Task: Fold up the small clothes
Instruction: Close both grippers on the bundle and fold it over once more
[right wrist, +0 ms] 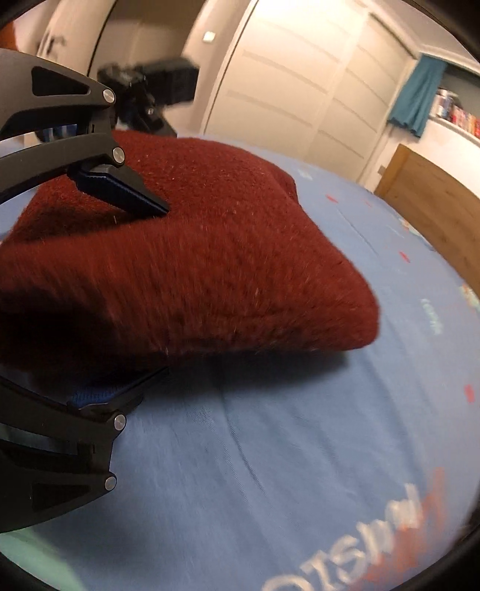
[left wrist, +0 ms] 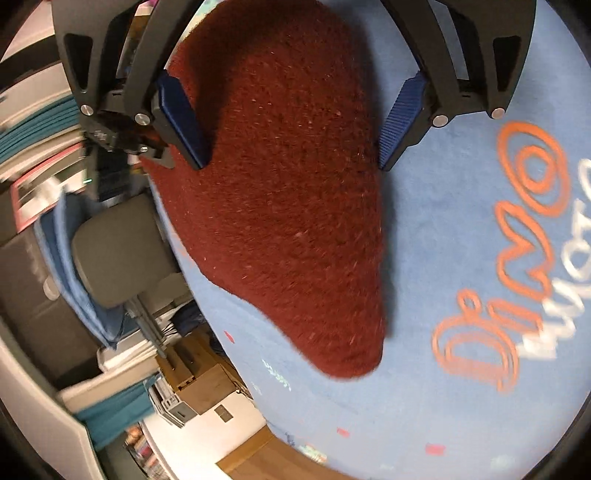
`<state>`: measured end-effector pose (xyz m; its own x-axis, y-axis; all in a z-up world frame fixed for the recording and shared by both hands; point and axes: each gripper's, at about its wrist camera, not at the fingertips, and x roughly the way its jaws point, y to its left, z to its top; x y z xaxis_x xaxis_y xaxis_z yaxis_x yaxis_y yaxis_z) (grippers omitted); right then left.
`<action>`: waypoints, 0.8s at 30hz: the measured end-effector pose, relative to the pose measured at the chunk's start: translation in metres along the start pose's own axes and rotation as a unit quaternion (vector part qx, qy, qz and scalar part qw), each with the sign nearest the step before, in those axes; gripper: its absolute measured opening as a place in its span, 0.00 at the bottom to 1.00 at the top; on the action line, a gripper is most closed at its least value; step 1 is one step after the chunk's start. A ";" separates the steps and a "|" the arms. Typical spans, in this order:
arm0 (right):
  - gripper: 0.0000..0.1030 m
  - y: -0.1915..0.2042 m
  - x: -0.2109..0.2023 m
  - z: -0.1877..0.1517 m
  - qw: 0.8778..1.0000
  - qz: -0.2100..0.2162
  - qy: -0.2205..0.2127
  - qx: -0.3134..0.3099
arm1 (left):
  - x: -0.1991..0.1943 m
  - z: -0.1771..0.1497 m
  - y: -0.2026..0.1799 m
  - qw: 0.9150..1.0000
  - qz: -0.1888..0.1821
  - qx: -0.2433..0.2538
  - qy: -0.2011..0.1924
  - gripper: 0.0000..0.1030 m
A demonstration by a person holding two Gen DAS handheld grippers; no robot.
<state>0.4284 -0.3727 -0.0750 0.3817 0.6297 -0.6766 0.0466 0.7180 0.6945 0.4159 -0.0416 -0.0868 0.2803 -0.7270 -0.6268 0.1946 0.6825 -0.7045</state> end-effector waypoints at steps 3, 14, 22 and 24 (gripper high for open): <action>0.77 -0.014 0.002 0.001 0.999 0.039 0.000 0.017 | 0.005 0.002 0.016 0.998 -0.047 -0.035 0.012 0.84; 0.47 0.008 -0.013 -0.004 0.992 0.115 -0.052 -0.009 | -0.045 0.034 0.030 0.990 -0.130 -0.034 -0.033 0.45; 0.46 0.083 0.003 0.010 0.982 0.162 -0.066 -0.065 | -0.136 0.054 0.052 0.990 -0.105 -0.013 -0.088 0.45; 0.46 0.092 0.021 0.009 0.984 0.157 -0.056 -0.068 | -0.146 0.051 0.067 0.993 -0.078 -0.016 -0.084 0.46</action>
<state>0.4489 -0.2963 -0.0227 0.4574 0.7954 -0.3978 -0.2111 0.5316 0.8202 0.4359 0.1141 -0.0259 0.4025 -0.7987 -0.4473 0.2179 0.5582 -0.8006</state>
